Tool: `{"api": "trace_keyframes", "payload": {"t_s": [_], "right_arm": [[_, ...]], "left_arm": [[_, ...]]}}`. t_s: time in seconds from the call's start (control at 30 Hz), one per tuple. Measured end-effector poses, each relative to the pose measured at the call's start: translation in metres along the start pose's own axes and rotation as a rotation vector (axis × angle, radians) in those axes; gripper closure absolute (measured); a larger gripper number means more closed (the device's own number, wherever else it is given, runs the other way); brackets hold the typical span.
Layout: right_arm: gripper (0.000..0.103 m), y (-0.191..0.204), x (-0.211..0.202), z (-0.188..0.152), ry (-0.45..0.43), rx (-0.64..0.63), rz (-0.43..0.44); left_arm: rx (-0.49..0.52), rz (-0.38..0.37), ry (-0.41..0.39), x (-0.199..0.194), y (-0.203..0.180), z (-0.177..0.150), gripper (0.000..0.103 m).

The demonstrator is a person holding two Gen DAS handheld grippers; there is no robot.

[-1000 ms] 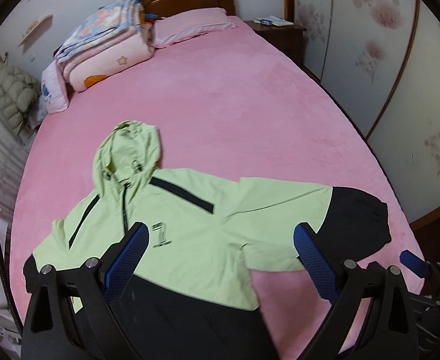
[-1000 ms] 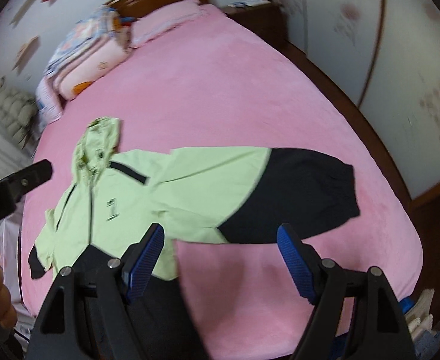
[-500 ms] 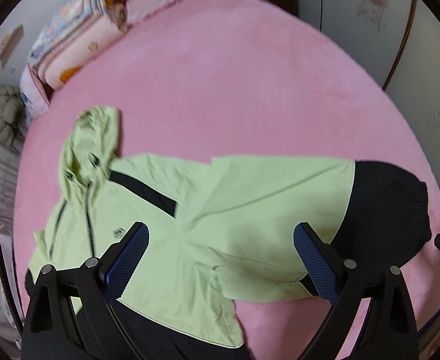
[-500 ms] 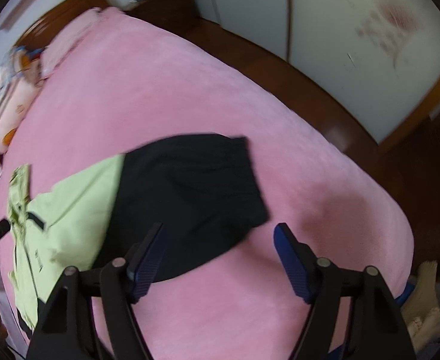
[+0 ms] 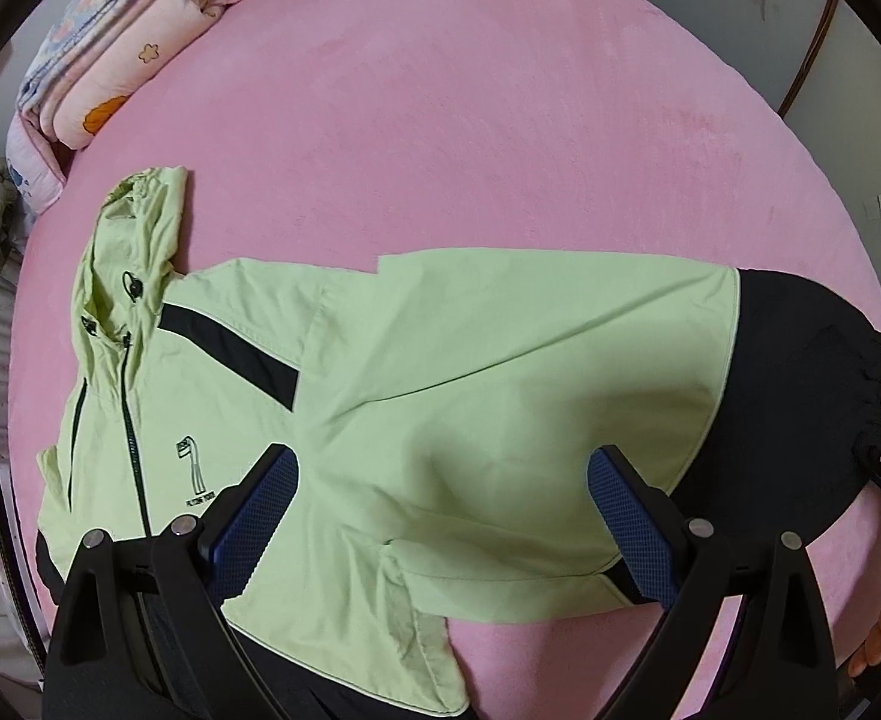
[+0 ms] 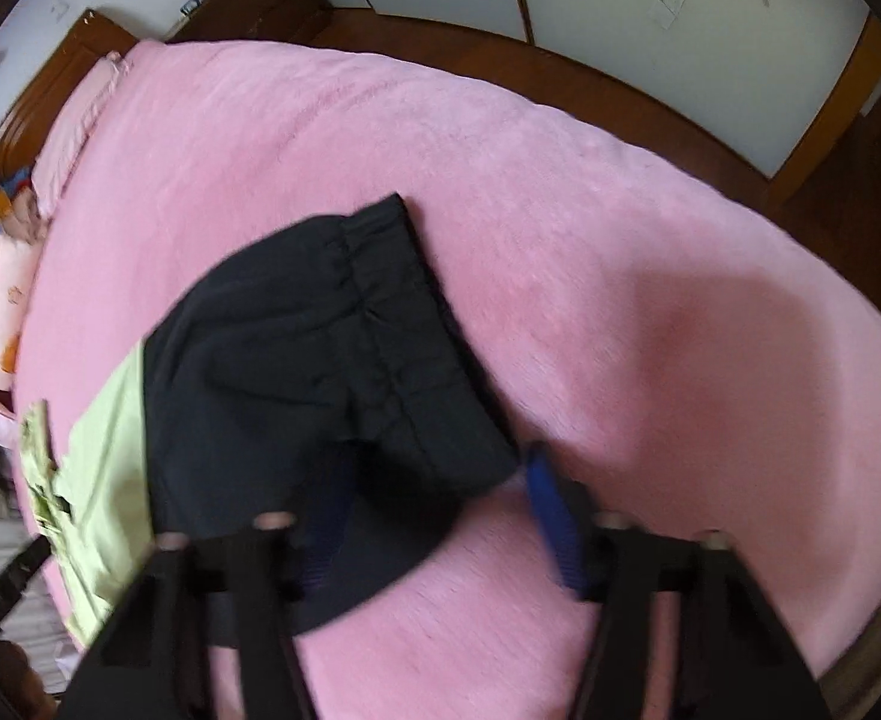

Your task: Fold large clothes

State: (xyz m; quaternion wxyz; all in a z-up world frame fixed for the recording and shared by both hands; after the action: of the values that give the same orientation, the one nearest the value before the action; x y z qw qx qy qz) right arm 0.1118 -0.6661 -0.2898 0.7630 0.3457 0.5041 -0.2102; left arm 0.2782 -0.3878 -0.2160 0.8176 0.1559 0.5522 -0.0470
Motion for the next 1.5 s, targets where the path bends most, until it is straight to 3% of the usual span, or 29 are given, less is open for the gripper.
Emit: {"api": "trace_keyframes", "payload": {"t_s": [0.07,0.27,0.47,0.67,0.9,1.03,1.13,1.2,1.37,1.5], "right_arm": [[0.094,0.001,-0.001,0.005,-0.014,0.019,0.028],[0.095,0.022,-0.040,0.014,-0.112,-0.063,0.108],[0.095,0.093,-0.107,0.015,-0.211,-0.252,0.282],[0.095,0.210,-0.159,-0.035,-0.232,-0.523,0.480],[0.095,0.333,-0.137,-0.129,-0.134,-0.750,0.584],[0.091,0.388,-0.107,-0.186,-0.076,-0.818,0.604],[0.081,0.414,-0.066,-0.220,0.011,-0.820,0.520],[0.081,0.415,-0.043,-0.230,0.077,-0.763,0.485],[0.079,0.392,-0.037,-0.238,0.131,-0.674,0.444],[0.077,0.371,-0.039,-0.239,0.148,-0.654,0.393]], "left_arm": [[-0.009,-0.009,0.003,0.000,-0.001,0.001,0.006],[-0.046,-0.028,-0.004,-0.014,0.011,0.000,0.006],[-0.111,-0.031,-0.028,-0.048,0.056,-0.012,0.006],[-0.216,-0.011,-0.076,-0.079,0.141,-0.039,0.006],[-0.395,0.014,-0.118,-0.080,0.260,-0.083,0.006],[-0.509,0.018,-0.091,-0.060,0.325,-0.113,0.006],[-0.573,-0.018,-0.056,-0.038,0.359,-0.133,0.006],[-0.594,-0.039,-0.016,-0.021,0.371,-0.145,0.006],[-0.584,-0.076,0.041,0.012,0.376,-0.162,0.006],[-0.491,-0.193,0.007,0.022,0.354,-0.159,0.007]]}}
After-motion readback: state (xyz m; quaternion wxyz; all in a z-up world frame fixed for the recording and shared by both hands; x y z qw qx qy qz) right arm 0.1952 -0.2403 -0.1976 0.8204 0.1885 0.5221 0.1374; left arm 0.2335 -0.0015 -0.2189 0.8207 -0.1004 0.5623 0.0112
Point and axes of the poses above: each gripper's, at about its wrist camera, not at the fingertips, and x roughly the way its jaws point, y to its left, z to its top, the point moved 1 cm from there along x, roughly the way its jaws point, and after that the axes turned 9 degrees about -y, right-handed, at the moved point
